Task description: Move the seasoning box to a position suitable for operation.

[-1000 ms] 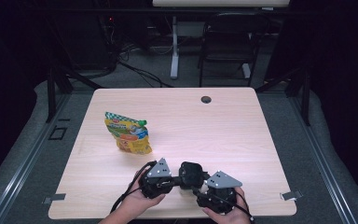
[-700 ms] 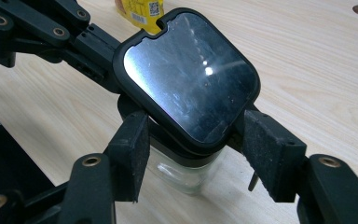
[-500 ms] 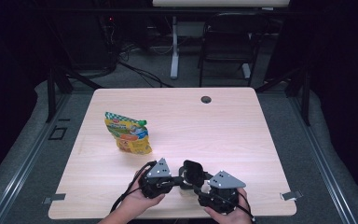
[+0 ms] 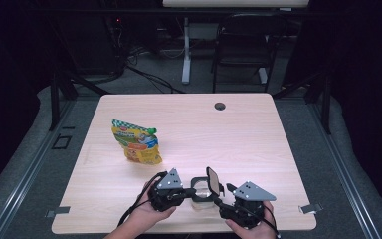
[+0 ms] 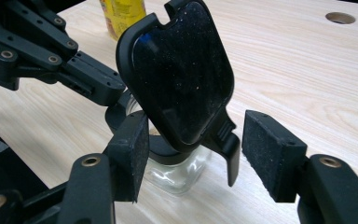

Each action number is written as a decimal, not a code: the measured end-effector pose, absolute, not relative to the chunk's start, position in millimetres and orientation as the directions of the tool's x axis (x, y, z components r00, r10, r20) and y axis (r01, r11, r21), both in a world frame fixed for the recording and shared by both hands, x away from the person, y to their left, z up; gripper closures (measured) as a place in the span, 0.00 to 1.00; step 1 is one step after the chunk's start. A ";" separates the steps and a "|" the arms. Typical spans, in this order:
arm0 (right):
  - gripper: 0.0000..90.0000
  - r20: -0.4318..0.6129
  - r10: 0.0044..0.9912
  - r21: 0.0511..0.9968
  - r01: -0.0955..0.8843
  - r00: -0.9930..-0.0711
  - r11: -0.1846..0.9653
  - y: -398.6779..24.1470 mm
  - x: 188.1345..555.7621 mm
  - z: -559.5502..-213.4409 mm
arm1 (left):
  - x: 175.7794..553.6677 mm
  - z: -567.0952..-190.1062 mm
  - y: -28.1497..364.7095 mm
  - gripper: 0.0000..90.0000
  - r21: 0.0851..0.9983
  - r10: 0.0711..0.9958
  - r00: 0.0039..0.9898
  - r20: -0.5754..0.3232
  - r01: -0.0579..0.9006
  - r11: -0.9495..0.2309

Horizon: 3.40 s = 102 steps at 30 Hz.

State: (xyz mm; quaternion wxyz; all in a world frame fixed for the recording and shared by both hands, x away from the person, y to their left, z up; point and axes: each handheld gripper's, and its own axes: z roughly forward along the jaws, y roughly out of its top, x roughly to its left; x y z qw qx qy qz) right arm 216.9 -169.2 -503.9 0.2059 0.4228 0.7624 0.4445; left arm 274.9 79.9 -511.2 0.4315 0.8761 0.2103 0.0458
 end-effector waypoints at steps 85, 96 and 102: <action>0.79 0.221 0.820 0.806 0.573 -0.527 0.151 -202.6 299.2 -515.8 | 271.7 -511.2 166.0 0.83 0.770 0.642 0.758 -0.121 0.479 -0.421; 0.77 0.228 0.816 0.807 0.572 -0.532 0.147 -201.4 298.0 -515.9 | 275.0 -509.0 174.0 0.82 0.775 0.658 0.743 -0.120 0.485 -0.405; 0.76 0.226 0.816 0.808 0.570 -0.533 0.148 -202.4 295.5 -516.4 | 278.7 -508.5 176.6 0.82 0.781 0.668 0.734 -0.122 0.486 -0.393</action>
